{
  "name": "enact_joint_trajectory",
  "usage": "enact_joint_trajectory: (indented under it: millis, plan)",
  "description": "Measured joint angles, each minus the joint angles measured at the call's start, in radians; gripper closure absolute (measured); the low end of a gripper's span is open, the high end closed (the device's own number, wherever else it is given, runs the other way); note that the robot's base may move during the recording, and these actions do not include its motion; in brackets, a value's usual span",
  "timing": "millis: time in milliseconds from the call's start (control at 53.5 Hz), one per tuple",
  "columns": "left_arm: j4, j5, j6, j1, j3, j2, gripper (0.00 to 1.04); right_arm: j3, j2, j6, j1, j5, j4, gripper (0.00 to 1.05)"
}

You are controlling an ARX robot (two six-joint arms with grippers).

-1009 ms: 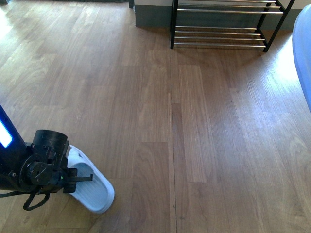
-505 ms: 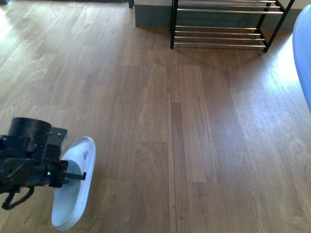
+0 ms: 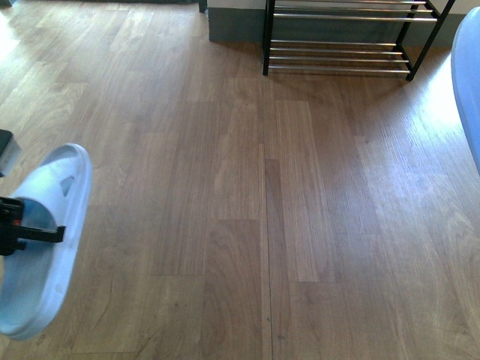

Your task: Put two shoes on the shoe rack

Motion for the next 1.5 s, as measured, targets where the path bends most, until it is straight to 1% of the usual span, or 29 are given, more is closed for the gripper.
enact_joint_trajectory:
  millis: [131, 187, 206, 262, 336, 374, 393, 430, 467, 505, 523, 617, 636, 673, 692, 710, 729, 785, 822, 916, 1495]
  plan:
    - [-0.025, -0.012, 0.002, 0.005, -0.093, -0.170, 1.03, 0.000, 0.000, 0.000, 0.000, 0.000, 0.000, 1.03]
    - [-0.088, 0.014, 0.007, 0.023, -0.162, -0.299, 1.03, 0.000, 0.000, 0.000, 0.000, 0.000, 0.000, 1.03]
    - [-0.138, 0.026, 0.008, 0.032, -0.202, -0.381, 1.03, 0.000, 0.000, 0.000, 0.000, 0.000, 0.000, 1.03]
    - [-0.222, 0.021, 0.009, 0.042, -0.264, -0.519, 1.03, 0.000, 0.000, 0.000, 0.000, 0.000, 0.000, 1.03]
    - [-0.476, -0.025, -0.003, 0.053, -0.381, -0.899, 1.03, 0.000, 0.000, 0.000, 0.000, 0.000, 0.000, 1.03]
    - [-0.537, -0.037, -0.010, 0.051, -0.386, -0.982, 1.03, 0.000, 0.000, 0.000, 0.000, 0.001, 0.000, 1.03]
    - [-0.603, -0.043, -0.017, 0.046, -0.386, -1.069, 1.03, 0.000, 0.000, 0.000, 0.000, 0.000, 0.000, 1.03]
    - [-0.661, -0.053, -0.025, 0.037, -0.382, -1.151, 1.03, 0.000, 0.000, 0.000, 0.000, 0.000, 0.000, 1.03]
    - [-0.777, -0.081, -0.048, 0.014, -0.366, -1.314, 1.03, 0.000, 0.000, 0.000, 0.001, -0.001, 0.000, 1.03]
    - [-0.833, -0.098, -0.060, -0.001, -0.354, -1.390, 1.03, 0.000, 0.000, 0.000, 0.001, -0.003, 0.000, 1.03]
    - [-0.885, -0.117, -0.067, -0.017, -0.340, -1.462, 1.03, 0.000, 0.000, 0.000, 0.001, -0.003, 0.000, 1.03]
    - [-1.023, -0.182, -0.104, -0.077, -0.292, -1.643, 1.03, 0.000, 0.000, 0.000, 0.001, -0.002, 0.000, 1.03]
    - [-1.064, -0.215, -0.118, -0.101, -0.277, -1.691, 1.03, 0.000, 0.000, 0.000, 0.001, 0.000, 0.000, 1.03]
    - [-1.096, -0.243, -0.134, -0.126, -0.263, -1.732, 1.03, 0.000, 0.000, 0.000, 0.001, 0.001, 0.000, 1.03]
    - [-1.121, -0.272, -0.148, -0.151, -0.250, -1.765, 1.03, 0.000, 0.000, 0.000, 0.001, 0.001, 0.000, 1.03]
    - [-1.132, -0.304, -0.160, -0.178, -0.238, -1.788, 1.03, 0.000, 0.000, 0.000, 0.001, 0.000, 0.000, 1.03]
    - [-1.136, -0.357, -0.176, -0.218, -0.222, -1.804, 1.03, 0.000, 0.000, 0.000, 0.001, 0.000, 0.000, 1.03]
    - [-1.130, -0.464, -0.212, -0.298, -0.201, -1.801, 1.03, 0.000, 0.000, 0.000, 0.001, 0.000, 0.000, 1.03]
    - [-1.122, -0.500, -0.233, -0.337, -0.200, -1.799, 1.03, 0.000, 0.000, 0.000, 0.001, 0.000, 0.000, 1.03]
    - [-1.121, -0.508, -0.257, -0.364, -0.200, -1.795, 1.03, 0.000, 0.000, 0.000, 0.001, 0.000, 0.000, 1.03]
    - [-1.121, -0.513, -0.276, -0.366, -0.200, -1.795, 1.03, -0.002, 0.000, 0.000, 0.001, 0.000, 0.000, 1.03]
